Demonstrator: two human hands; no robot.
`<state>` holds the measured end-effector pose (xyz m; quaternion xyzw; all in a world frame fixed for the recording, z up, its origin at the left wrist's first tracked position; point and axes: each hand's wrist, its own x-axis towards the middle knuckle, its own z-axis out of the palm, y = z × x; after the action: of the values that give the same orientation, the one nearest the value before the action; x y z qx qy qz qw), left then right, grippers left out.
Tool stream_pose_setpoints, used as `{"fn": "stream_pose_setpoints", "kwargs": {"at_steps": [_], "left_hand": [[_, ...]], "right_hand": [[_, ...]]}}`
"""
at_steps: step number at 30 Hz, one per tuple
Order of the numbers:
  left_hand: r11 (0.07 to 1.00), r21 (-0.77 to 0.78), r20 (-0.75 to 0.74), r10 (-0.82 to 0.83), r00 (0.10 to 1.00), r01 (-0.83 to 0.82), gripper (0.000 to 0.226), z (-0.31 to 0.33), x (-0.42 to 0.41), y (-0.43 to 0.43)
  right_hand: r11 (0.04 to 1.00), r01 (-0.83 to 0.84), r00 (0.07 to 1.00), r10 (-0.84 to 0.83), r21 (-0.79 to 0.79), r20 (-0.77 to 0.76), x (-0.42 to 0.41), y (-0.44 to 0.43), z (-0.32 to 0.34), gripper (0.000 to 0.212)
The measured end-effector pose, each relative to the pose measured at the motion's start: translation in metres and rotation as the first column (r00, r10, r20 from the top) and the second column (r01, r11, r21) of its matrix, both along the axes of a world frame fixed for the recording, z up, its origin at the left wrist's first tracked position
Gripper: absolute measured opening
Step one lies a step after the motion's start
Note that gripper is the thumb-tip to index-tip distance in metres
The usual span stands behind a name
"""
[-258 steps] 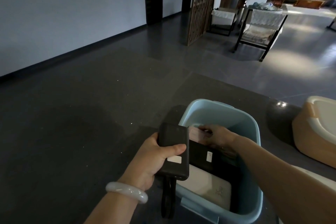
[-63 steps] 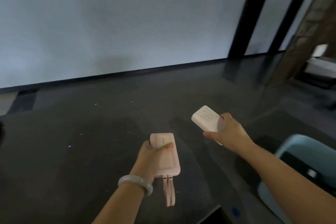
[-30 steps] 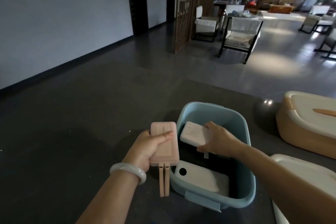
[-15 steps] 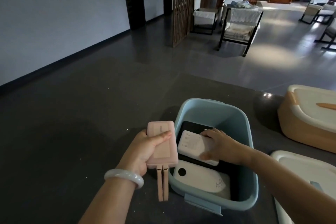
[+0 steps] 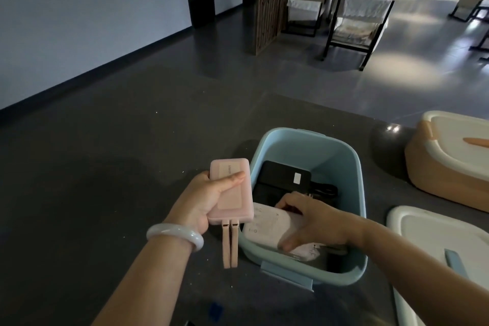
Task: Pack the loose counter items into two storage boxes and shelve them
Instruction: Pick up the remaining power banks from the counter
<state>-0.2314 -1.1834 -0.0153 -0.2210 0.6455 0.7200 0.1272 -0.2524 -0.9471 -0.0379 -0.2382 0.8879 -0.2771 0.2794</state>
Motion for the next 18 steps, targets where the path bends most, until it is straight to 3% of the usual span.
{"fn": "stream_pose_setpoints", "kwargs": {"at_steps": [6,12,18], "left_hand": [[1.000,0.003,0.005,0.013,1.000,-0.013,0.059,-0.001,0.001,0.003],[1.000,-0.001,0.007,0.025,1.000,-0.025,0.043,0.003,0.002,0.004],[0.999,-0.037,0.013,0.023,1.000,-0.022,0.051,0.004,0.004,0.005]], "right_hand": [[0.996,0.052,0.991,-0.044,-0.067,0.126,-0.003,0.009,0.003,0.044],[0.993,0.079,0.983,-0.063,-0.088,0.172,-0.004,0.008,0.003,0.046],[0.994,0.101,0.983,-0.092,-0.051,0.160,-0.003,0.003,0.011,0.059]]}}
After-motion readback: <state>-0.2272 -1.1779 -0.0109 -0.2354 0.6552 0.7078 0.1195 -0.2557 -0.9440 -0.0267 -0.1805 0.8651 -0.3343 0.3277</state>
